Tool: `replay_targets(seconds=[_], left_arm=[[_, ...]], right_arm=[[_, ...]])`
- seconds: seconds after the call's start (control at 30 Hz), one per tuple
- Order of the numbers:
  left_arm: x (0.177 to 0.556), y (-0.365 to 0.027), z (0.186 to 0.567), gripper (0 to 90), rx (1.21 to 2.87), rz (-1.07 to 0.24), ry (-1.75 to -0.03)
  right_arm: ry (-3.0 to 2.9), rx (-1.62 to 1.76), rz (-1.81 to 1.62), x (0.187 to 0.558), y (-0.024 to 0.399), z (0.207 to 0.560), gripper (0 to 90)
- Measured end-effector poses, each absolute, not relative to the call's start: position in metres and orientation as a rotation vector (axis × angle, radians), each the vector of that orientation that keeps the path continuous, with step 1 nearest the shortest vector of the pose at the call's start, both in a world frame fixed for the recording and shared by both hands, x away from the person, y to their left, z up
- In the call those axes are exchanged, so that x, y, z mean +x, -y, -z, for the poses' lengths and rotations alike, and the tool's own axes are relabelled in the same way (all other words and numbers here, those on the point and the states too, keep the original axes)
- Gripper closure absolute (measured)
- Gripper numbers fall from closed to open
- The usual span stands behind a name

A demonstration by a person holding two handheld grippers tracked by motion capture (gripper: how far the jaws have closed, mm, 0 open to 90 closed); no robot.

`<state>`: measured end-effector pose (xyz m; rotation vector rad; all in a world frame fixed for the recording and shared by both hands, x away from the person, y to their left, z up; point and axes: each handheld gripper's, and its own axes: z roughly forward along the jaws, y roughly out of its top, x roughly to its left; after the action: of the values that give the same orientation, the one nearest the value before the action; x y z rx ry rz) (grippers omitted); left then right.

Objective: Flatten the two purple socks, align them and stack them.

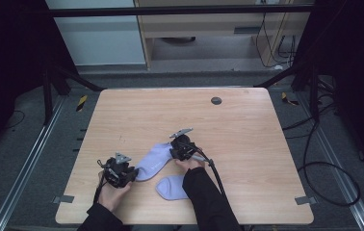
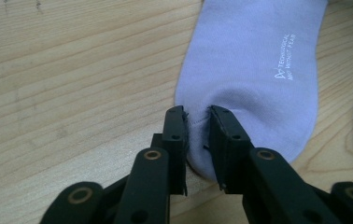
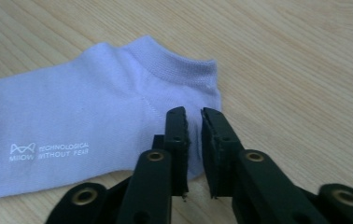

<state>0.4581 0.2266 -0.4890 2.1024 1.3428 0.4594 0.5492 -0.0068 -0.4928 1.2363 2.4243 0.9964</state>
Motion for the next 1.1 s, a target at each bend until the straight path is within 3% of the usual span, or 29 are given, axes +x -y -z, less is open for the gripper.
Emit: replay_targets(seconds=[0.2, 0.73, 1.1], left_arm=[[0.457, -0.224, 0.489, 86.1, 2.104, -0.447, -1.343], [0.451, -0.236, 0.459, 86.7, 1.995, -0.426, -1.269], [0.442, -0.215, 0.444, 86.6, 2.0, -0.391, -1.171]], right_arm=[[-2.443, 1.242, -0.993, 0.549, 0.005, 0.49, 85.9], [-2.412, 1.119, -1.143, 0.52, 0.025, 0.448, 86.2], [-2.394, 1.081, -1.215, 0.489, 0.059, 0.432, 86.2]])
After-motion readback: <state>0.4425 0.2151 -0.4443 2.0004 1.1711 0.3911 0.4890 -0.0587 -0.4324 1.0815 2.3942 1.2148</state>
